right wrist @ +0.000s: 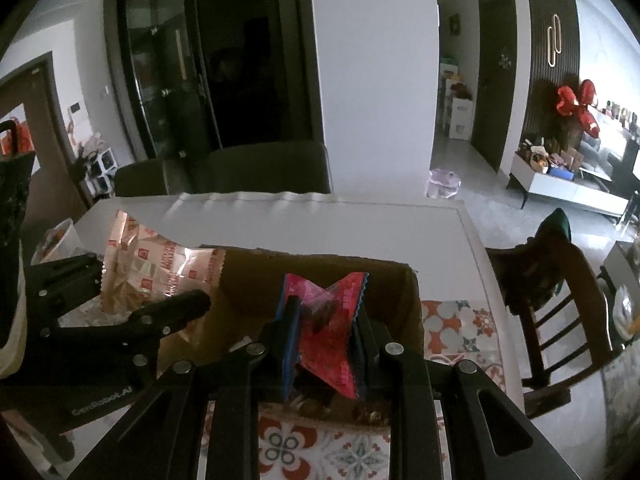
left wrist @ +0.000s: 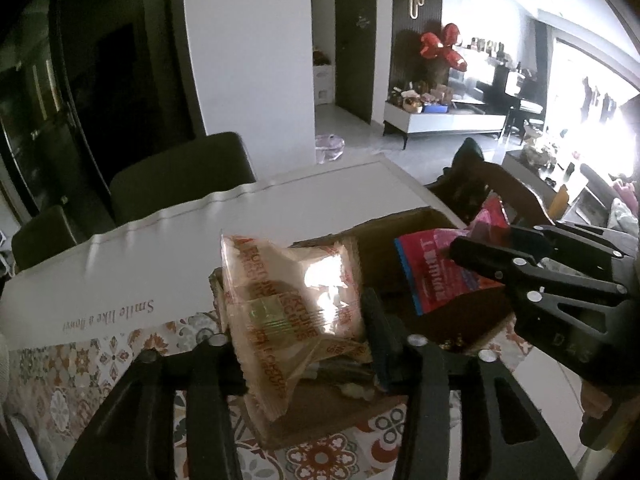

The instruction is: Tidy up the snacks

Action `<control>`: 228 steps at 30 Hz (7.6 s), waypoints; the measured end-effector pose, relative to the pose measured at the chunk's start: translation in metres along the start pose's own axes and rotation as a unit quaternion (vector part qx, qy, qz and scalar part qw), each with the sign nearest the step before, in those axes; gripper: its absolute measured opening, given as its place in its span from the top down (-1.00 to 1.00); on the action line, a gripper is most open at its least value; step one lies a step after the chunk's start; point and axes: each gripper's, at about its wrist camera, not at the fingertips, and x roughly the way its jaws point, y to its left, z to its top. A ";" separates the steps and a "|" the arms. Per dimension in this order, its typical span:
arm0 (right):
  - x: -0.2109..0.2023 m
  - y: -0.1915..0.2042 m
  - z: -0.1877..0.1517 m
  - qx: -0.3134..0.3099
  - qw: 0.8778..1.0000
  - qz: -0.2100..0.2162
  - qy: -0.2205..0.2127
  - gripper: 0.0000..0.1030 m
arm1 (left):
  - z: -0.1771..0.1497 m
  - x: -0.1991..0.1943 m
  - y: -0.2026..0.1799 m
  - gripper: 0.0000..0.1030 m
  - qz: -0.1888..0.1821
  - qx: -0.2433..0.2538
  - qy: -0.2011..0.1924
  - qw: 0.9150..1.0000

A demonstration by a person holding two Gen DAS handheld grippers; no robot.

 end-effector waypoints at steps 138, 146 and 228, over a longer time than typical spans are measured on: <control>-0.080 -0.067 -0.215 -0.088 0.984 0.066 0.137 0.10 | -0.193 -0.048 -0.156 -0.46 0.063 -0.147 0.124 0.979; -0.107 -0.047 -0.183 -0.079 0.991 0.064 0.085 0.10 | -0.167 -0.090 -0.138 -0.46 0.067 -0.141 0.060 0.986; -0.100 0.019 -0.072 0.032 0.995 -0.096 -0.019 -0.29 | -0.075 -0.112 -0.013 -0.96 0.106 -0.046 -0.064 0.991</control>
